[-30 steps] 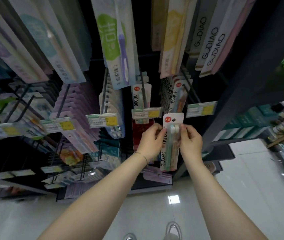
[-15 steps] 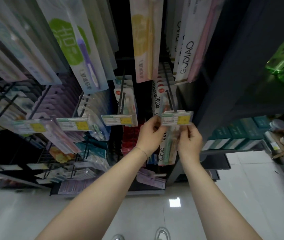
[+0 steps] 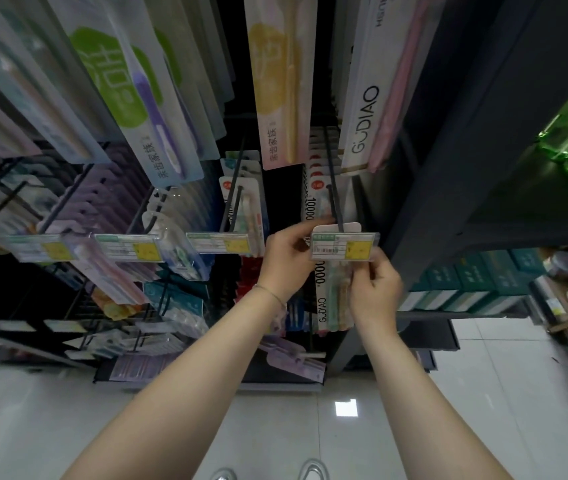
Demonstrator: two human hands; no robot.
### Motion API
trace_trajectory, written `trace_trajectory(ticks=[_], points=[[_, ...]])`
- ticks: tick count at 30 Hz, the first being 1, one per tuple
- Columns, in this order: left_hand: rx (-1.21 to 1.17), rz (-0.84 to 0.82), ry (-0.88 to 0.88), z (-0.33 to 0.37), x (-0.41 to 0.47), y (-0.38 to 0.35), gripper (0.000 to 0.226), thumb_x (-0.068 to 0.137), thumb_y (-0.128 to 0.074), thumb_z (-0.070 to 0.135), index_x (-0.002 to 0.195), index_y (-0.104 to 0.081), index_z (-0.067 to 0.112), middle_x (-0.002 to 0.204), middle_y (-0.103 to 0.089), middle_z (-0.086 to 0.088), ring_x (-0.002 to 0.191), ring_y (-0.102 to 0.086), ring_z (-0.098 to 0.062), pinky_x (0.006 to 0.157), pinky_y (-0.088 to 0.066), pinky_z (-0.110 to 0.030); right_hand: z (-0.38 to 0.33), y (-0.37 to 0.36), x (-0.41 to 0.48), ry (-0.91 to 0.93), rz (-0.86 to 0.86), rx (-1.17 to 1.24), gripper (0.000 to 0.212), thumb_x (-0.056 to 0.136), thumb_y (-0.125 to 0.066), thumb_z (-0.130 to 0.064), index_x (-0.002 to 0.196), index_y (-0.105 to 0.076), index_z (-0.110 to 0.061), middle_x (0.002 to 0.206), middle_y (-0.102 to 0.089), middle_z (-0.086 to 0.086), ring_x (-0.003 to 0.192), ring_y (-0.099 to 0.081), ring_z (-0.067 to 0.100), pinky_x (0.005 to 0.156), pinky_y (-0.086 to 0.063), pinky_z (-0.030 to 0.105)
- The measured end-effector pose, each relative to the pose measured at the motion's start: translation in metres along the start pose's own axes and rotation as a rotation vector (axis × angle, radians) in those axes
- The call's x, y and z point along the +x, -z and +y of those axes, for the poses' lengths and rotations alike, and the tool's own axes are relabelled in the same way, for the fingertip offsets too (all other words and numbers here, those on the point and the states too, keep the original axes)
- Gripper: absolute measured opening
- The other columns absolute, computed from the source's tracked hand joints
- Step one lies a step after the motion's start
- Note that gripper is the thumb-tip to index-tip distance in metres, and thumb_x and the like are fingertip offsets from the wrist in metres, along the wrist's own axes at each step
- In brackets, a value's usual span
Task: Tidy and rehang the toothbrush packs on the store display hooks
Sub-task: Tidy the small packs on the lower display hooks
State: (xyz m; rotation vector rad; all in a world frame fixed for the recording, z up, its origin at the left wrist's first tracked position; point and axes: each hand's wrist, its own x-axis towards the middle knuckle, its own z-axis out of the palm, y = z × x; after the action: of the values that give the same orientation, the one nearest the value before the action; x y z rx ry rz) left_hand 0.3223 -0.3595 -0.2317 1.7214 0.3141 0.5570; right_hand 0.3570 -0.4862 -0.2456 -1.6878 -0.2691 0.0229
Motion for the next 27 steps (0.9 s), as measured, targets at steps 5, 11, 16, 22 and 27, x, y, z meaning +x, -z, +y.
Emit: trace_trajectory(ticks=[5, 11, 16, 22, 27], points=[[-0.013, -0.032, -0.038, 0.000, 0.005, 0.005, 0.035, 0.083, -0.068, -0.002, 0.110, -0.066, 0.021, 0.101, -0.069, 0.013, 0.099, -0.064, 0.001, 0.092, -0.052, -0.024, -0.001, 0.002, 0.002, 0.010, -0.036, 0.023, 0.032, 0.095, -0.051, -0.009, 0.080, -0.064, -0.034, 0.079, -0.068, -0.024, 0.078, -0.061, -0.007, 0.070, -0.047, 0.010], [-0.051, -0.031, -0.032, -0.004, 0.012, 0.002, 0.028, 0.082, -0.071, 0.000, 0.107, -0.070, 0.014, 0.100, -0.071, 0.004, 0.099, -0.066, -0.010, 0.091, -0.054, -0.031, -0.003, 0.001, 0.003, -0.005, -0.051, 0.041, 0.037, 0.096, -0.049, -0.007, 0.079, -0.063, -0.037, 0.076, -0.067, -0.029, 0.076, -0.060, -0.010, 0.067, -0.045, 0.006], [-0.062, -0.028, -0.039, -0.003, 0.012, -0.001, 0.029, 0.081, -0.071, -0.001, 0.105, -0.070, 0.015, 0.094, -0.071, 0.010, 0.093, -0.066, -0.005, 0.086, -0.054, -0.027, -0.002, 0.001, 0.002, 0.001, -0.025, 0.044, 0.034, 0.096, -0.050, -0.008, 0.081, -0.063, -0.035, 0.079, -0.068, -0.026, 0.079, -0.061, -0.007, 0.073, -0.049, 0.011], [-0.131, -0.031, -0.009, -0.002, 0.015, -0.002, 0.026, 0.081, -0.068, -0.005, 0.102, -0.069, 0.011, 0.084, -0.070, 0.010, 0.082, -0.066, -0.003, 0.076, -0.053, -0.022, 0.001, -0.003, 0.005, -0.066, 0.014, 0.040, 0.030, 0.095, -0.051, -0.009, 0.082, -0.066, -0.031, 0.081, -0.070, -0.015, 0.082, -0.063, 0.000, 0.078, -0.052, 0.022], [-0.228, -0.002, 0.110, 0.000, 0.017, -0.006, 0.031, 0.081, -0.064, -0.011, 0.108, -0.066, 0.004, 0.084, -0.070, 0.011, 0.080, -0.067, 0.000, 0.074, -0.055, -0.019, -0.001, -0.010, 0.012, -0.117, 0.020, 0.053, 0.034, 0.090, -0.049, 0.001, 0.087, -0.069, -0.027, 0.084, -0.069, -0.014, 0.086, -0.063, 0.002, 0.080, -0.051, 0.023]])
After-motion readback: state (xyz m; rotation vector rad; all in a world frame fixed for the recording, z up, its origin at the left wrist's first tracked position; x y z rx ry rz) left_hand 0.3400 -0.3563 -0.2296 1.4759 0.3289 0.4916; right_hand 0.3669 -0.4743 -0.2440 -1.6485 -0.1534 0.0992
